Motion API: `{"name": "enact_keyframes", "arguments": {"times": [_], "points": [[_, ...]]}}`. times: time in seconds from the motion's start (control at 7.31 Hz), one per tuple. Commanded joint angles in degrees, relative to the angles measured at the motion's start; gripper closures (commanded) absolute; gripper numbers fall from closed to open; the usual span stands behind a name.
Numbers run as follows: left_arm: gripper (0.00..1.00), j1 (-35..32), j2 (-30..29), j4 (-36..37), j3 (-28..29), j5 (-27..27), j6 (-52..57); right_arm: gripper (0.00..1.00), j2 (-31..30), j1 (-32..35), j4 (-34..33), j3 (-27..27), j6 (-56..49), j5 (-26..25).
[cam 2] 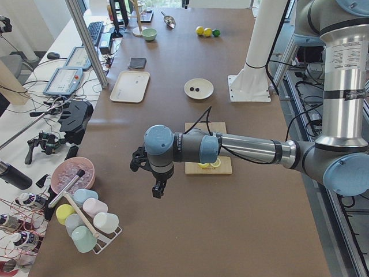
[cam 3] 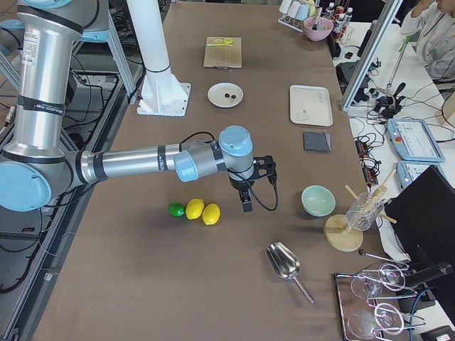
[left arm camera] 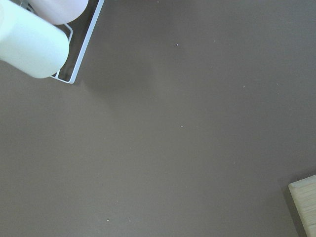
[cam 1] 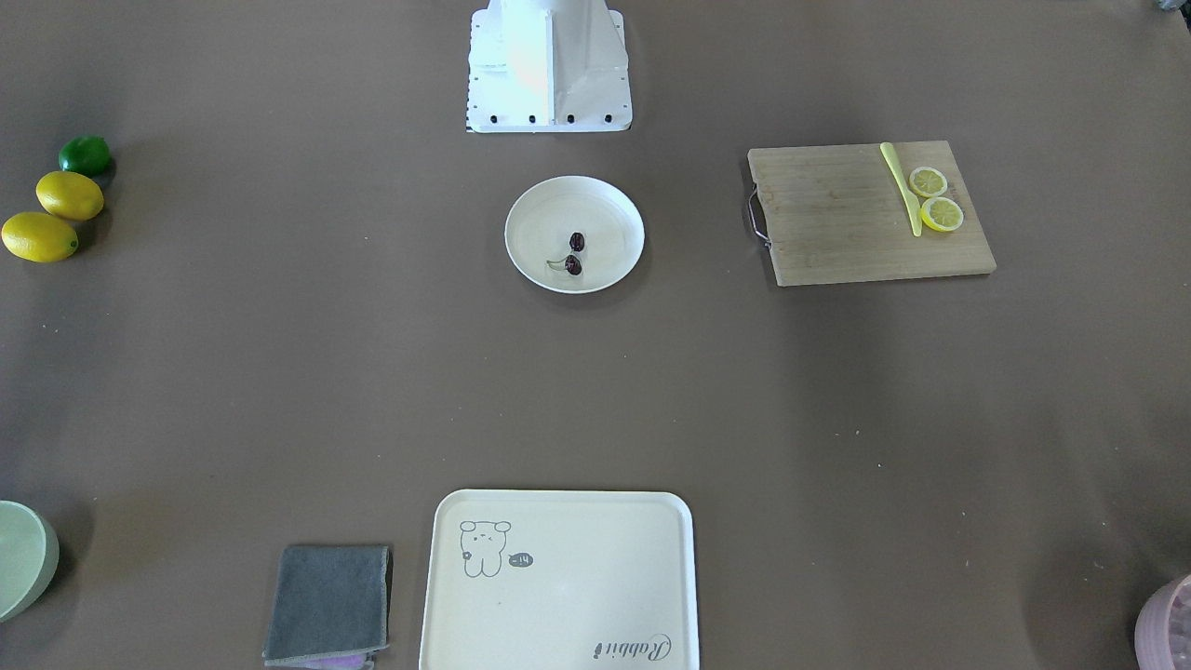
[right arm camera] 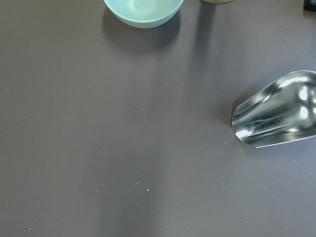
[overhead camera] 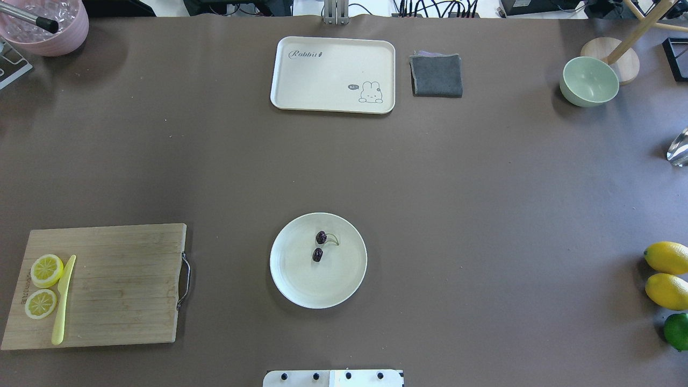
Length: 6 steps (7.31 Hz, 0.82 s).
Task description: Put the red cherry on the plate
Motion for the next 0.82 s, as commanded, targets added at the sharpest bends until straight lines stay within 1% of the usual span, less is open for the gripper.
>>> {"name": "enact_keyframes", "arguments": {"times": [0.0, 0.68], "points": [[0.02, -0.7, 0.3, -2.51, 1.61, -0.62, -0.43, 0.0, -0.05, 0.05, -0.01, -0.13, 0.06, -0.06], [0.02, -0.79, 0.39, -2.79, 1.35, -0.71, -0.43, 0.0, 0.04, 0.49, 0.08, 0.05, 0.06, 0.02]]}}
